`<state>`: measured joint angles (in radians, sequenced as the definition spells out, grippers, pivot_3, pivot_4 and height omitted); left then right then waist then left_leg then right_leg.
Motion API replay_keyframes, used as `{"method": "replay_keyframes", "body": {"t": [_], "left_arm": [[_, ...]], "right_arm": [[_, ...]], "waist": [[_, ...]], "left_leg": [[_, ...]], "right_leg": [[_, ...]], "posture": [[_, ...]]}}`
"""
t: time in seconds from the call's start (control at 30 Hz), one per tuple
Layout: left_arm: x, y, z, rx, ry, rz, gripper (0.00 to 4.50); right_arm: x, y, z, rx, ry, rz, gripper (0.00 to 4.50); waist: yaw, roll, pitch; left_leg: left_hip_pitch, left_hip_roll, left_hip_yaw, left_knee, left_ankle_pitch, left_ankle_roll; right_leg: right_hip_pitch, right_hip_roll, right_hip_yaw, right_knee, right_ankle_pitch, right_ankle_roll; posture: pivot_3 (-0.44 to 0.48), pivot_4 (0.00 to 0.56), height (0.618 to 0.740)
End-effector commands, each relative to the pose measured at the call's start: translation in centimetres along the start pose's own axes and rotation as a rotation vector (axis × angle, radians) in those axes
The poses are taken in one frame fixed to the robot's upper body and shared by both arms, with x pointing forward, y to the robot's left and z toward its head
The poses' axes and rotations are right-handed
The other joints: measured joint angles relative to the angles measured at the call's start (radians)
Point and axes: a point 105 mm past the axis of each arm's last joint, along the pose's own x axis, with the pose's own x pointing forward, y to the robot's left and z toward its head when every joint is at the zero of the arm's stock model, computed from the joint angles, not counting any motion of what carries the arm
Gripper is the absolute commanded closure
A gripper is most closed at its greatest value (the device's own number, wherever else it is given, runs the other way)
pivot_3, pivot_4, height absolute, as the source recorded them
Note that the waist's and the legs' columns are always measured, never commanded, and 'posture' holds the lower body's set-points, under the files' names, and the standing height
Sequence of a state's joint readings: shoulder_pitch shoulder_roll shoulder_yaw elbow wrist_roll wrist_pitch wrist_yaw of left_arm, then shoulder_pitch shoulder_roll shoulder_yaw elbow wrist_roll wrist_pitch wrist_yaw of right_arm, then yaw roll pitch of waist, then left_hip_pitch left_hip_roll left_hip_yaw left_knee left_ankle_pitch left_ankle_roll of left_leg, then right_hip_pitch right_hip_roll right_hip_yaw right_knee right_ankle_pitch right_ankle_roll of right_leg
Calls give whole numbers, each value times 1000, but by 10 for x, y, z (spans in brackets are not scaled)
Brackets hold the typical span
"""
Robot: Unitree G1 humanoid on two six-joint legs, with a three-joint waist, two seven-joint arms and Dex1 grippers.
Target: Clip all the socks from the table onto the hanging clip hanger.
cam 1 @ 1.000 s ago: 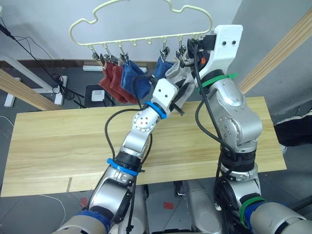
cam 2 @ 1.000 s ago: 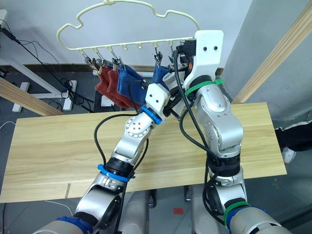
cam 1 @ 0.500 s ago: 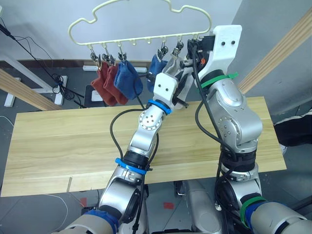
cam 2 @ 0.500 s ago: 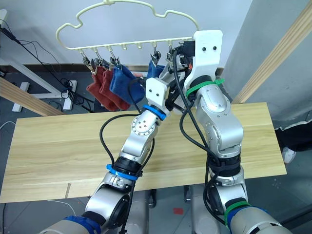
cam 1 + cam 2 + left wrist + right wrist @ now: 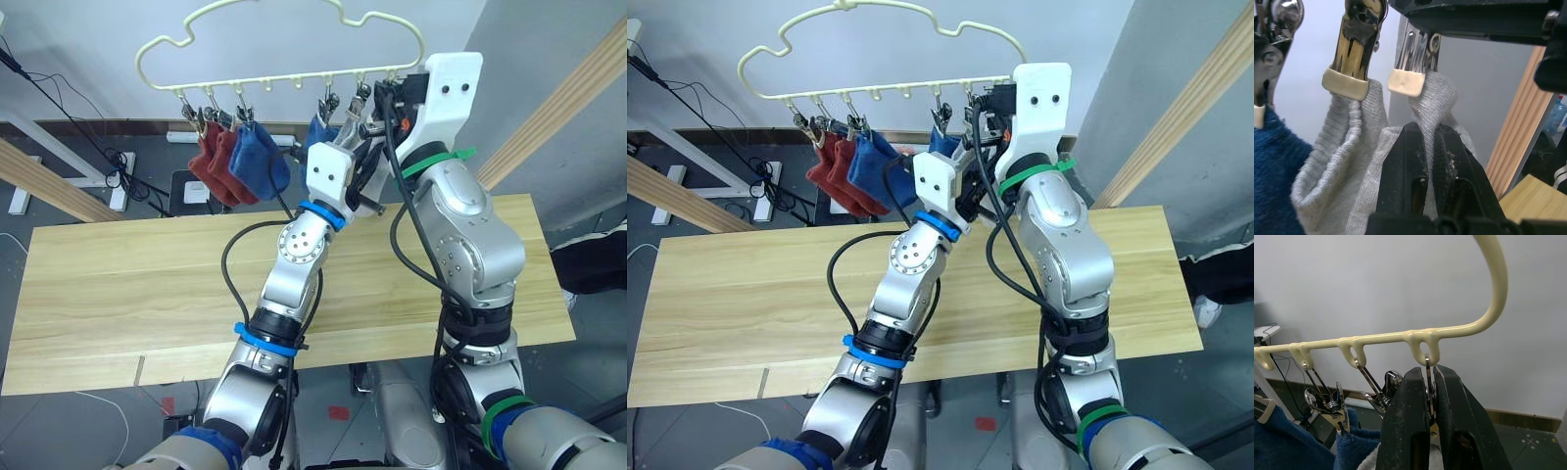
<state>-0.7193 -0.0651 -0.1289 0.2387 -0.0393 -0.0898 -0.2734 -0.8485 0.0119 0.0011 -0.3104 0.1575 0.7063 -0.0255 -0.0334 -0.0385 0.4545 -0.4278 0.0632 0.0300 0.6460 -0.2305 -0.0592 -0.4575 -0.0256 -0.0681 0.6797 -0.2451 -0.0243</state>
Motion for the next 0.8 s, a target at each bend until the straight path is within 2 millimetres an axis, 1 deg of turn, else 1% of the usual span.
{"method": "replay_keyframes", "body": {"t": [0.03,0.23,0.33,0.4,0.47,0.5,0.6,0.7,0.73,0.8], "left_arm": [[5,-6,20,-9,-72,-13,4500],[5,-5,20,-7,-66,-12,4500],[5,-3,18,0,-61,-12,4500],[5,-2,17,2,-56,-13,4500],[4,-1,15,-1,-47,-4,3800],[4,0,15,-5,-42,-6,3639],[3,-4,10,-19,-15,-42,2790],[-4,-9,6,-43,21,-115,2012],[-8,-10,5,-44,33,-144,1754],[-24,-15,-3,-51,91,-261,1320]], "right_arm": [[-5,4,13,5,-56,9,4500],[-7,3,14,19,-60,-2,4500],[-8,1,15,20,-70,-11,3583],[-8,1,16,19,-70,-10,2843],[-9,0,17,21,-73,-6,2164],[-9,-1,17,20,-72,-4,1851],[-14,-5,16,25,-66,4,1826],[-24,-5,13,21,-49,52,1826],[-28,-6,12,11,-44,63,1826],[-37,-9,9,-9,-32,83,1826]], "waist": [[0,0,0],[0,0,0],[0,0,0],[0,0,0],[0,0,0],[0,0,0],[0,0,0],[1,0,0],[1,0,0],[0,0,0]], "left_leg": [[0,0,0,0,0,0],[0,0,0,0,0,0],[0,0,0,0,0,0],[0,0,0,0,0,0],[0,0,0,0,0,0],[0,0,0,0,0,0],[0,0,0,0,0,0],[0,0,0,0,0,0],[0,0,0,0,0,0],[0,0,0,0,0,0]], "right_leg": [[0,0,0,0,0,0],[0,0,0,0,0,0],[0,0,0,0,0,0],[0,0,0,0,0,0],[0,0,0,0,0,0],[0,0,0,0,0,0],[0,0,0,0,0,0],[0,0,0,0,0,0],[0,0,0,-1,0,0],[0,0,0,-1,0,0]], "posture": [[-120,445,740],[-120,445,740],[-121,442,740],[-122,440,740],[-122,440,740],[-122,440,740],[-121,441,740],[-117,441,740],[-116,438,740],[-113,429,740]]}}
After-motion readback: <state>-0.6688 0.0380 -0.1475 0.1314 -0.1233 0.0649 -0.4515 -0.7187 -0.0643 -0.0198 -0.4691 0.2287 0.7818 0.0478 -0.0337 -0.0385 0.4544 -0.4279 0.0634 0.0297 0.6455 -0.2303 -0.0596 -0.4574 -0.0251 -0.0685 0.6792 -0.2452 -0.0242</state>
